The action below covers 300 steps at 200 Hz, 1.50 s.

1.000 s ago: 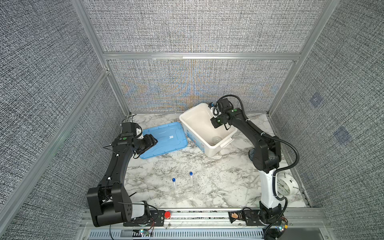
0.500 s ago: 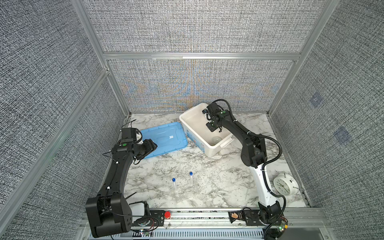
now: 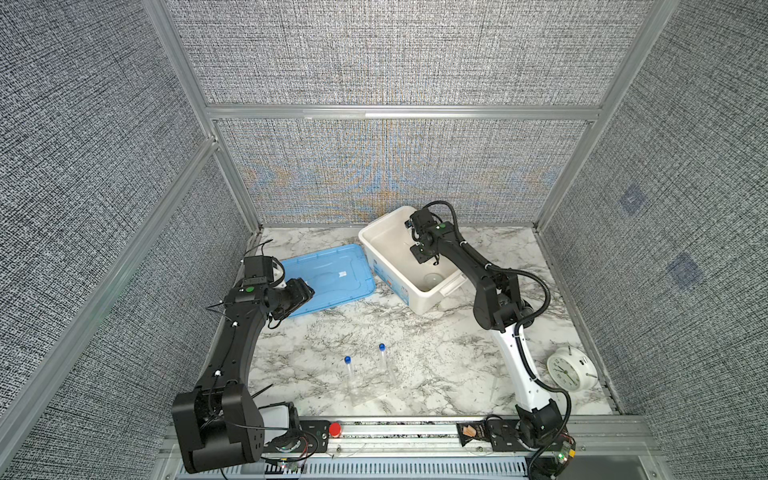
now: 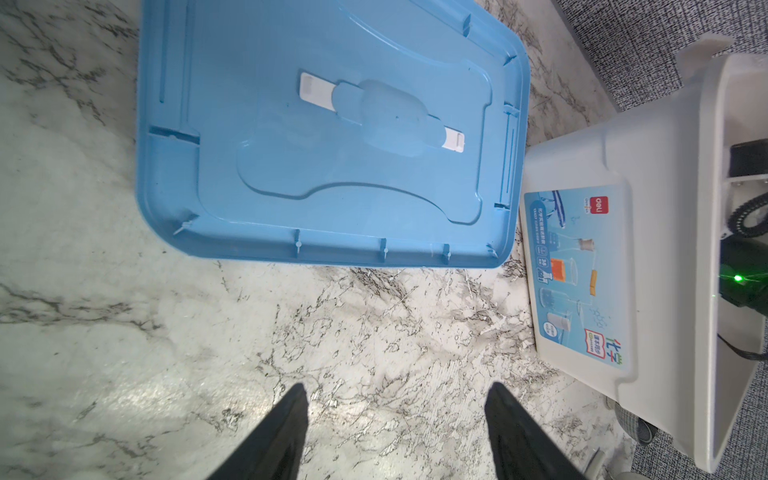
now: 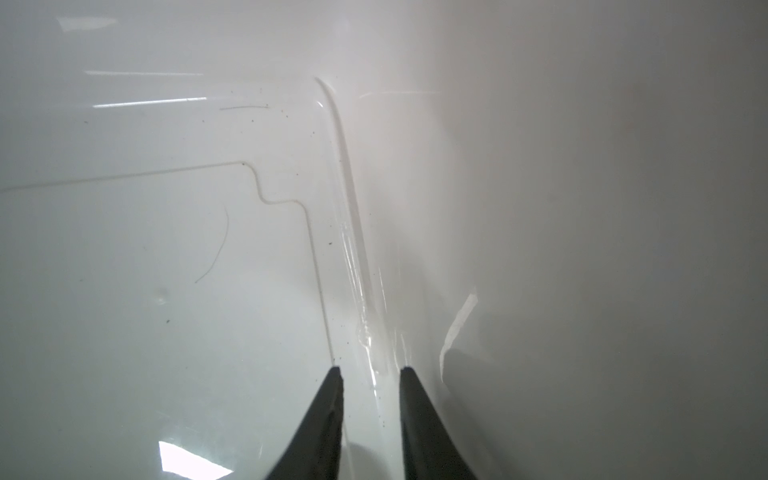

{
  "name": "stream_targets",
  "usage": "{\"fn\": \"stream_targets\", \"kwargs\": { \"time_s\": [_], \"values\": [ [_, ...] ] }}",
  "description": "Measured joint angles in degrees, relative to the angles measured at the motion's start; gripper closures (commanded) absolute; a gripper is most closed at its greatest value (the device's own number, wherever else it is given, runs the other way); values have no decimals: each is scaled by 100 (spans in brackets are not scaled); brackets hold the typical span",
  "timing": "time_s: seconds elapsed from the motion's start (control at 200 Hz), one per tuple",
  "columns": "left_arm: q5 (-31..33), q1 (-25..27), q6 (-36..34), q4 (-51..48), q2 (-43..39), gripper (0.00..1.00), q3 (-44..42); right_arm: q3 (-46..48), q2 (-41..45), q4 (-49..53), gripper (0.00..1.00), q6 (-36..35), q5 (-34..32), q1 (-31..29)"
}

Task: Organize the chemistry lab equipment
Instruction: 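Lower the glass rod into the bin and open the right gripper, then move the right gripper back to the table near the dark ribbed object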

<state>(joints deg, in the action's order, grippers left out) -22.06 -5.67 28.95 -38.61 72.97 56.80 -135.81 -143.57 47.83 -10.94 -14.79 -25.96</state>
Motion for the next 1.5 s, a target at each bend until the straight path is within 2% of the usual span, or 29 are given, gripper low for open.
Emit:
{"fn": "stream_targets", "kwargs": {
  "time_s": [0.225,0.37,0.675,0.79,0.9,1.05,1.195,1.331,1.501],
  "values": [
    [-37,0,-24,138,186,31,98,643,1078,-216,67,212,52,-2],
    [-39,0,-31,282,317,31,116,1362,2245,-483,67,514,173,-7],
    [101,0,42,802,767,32,407,5088,6004,-1137,67,1412,-151,138],
    [289,0,229,1084,999,32,411,6146,7053,-1067,66,2076,-203,238],
    [435,2,446,1346,1121,32,337,7326,7812,-1029,64,2791,70,225],
    [704,2,621,1493,1110,32,251,8964,8430,-938,61,3880,356,273],
    [870,2,669,1550,1016,32,188,9814,8616,-887,60,4527,431,540],
    [966,2,732,1587,988,32,94,10109,8483,-955,60,4625,422,837],
    [1010,2,774,1578,986,32,122,10183,7840,-1237,58,4446,356,1244]
  ]
}}
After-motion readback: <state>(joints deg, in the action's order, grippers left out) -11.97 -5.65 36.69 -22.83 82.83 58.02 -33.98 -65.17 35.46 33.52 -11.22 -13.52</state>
